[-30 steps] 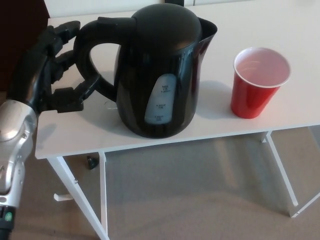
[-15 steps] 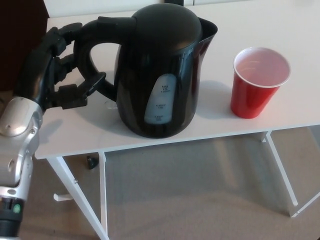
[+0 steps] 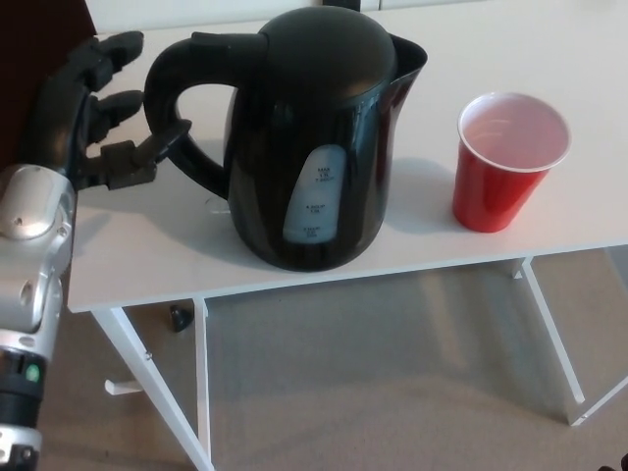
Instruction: The robot walk towards a table in front and uses its left hand to pick up the pot from the base and pour water to the cup on the right hand side
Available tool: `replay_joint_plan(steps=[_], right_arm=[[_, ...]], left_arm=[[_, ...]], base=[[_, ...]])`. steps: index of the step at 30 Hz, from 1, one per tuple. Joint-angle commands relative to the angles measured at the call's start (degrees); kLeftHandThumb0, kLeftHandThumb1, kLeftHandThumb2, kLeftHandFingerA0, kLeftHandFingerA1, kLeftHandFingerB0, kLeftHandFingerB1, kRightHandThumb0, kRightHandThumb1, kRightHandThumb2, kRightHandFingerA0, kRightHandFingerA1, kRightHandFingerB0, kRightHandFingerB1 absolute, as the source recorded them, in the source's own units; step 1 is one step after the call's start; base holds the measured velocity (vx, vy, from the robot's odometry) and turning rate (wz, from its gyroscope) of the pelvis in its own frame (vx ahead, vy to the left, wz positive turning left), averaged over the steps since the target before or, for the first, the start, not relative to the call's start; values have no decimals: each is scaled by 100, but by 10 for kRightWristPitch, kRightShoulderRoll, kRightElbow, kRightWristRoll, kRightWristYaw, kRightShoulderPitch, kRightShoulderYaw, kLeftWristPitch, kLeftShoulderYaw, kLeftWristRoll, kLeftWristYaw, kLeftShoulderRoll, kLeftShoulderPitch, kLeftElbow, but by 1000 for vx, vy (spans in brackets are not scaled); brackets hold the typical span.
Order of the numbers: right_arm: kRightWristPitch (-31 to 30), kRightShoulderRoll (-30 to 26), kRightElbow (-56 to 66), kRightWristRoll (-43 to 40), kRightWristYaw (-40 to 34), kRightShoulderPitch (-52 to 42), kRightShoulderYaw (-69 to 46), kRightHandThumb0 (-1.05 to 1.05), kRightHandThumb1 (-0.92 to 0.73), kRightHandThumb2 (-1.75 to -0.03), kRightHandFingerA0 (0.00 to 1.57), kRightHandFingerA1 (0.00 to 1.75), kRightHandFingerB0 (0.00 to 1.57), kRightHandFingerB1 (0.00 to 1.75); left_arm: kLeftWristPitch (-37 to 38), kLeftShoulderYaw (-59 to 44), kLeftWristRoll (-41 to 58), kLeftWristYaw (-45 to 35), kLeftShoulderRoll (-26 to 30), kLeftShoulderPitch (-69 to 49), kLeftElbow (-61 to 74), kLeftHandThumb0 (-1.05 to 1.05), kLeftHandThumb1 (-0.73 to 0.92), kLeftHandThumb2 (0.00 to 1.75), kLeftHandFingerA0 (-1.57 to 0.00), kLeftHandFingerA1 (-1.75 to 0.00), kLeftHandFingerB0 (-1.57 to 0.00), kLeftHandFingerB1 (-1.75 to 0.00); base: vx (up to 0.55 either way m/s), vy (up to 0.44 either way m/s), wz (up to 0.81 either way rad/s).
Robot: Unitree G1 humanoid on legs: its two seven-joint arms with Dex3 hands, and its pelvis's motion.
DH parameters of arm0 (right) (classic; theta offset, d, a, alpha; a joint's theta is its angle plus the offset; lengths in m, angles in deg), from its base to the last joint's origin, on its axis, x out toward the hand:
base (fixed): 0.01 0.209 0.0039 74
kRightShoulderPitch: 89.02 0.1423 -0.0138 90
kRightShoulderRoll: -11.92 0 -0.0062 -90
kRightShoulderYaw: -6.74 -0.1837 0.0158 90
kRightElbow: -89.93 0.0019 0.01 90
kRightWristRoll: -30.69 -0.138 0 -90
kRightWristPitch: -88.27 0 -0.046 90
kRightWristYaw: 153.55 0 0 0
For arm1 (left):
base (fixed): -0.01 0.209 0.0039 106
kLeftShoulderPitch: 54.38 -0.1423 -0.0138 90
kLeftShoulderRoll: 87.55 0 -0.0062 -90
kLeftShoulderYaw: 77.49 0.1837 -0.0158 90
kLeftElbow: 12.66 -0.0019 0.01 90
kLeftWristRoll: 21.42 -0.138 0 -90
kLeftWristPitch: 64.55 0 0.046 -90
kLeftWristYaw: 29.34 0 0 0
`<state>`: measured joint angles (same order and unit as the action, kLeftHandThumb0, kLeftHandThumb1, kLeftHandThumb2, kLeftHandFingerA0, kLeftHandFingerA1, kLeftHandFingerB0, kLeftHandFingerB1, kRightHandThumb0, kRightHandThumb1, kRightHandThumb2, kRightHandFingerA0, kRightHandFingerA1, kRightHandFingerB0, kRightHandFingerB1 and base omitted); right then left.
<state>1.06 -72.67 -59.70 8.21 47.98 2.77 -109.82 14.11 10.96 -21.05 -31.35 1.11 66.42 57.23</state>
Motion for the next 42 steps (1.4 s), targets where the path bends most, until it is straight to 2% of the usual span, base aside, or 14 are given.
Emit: replay_joint_plan(steps=[1, 10, 23, 42], right_arm=[[-2, -3, 3, 1, -9, 2, -1, -28, -42, -62, 70, 56, 55, 51], [-6, -4, 6, -1, -7, 2, 0, -28, -42, -62, 70, 56, 53, 49], [-17, -1, 21, -6, -14, 13, -3, -26, -42, -61, 70, 56, 54, 50], [-24, 3, 40, -11, -17, 20, -5, -26, -43, -62, 72, 57, 55, 50]], left_arm=[[40, 2, -33, 22, 8, 25, -34, -46, 42, 66, -36, -43, -28, -39], [41, 13, -46, 29, -2, 32, -36, -46, 43, 66, -36, -43, -28, -39], [-2, 27, -52, 30, -50, 50, -7, -47, 42, 66, -33, -43, -27, -38], [-4, 33, -68, 31, -54, 73, -49, -42, 43, 65, -34, -42, -30, -38]], base=[[0, 0, 0], [0, 0, 0], [0, 0, 0], [0, 0, 0]])
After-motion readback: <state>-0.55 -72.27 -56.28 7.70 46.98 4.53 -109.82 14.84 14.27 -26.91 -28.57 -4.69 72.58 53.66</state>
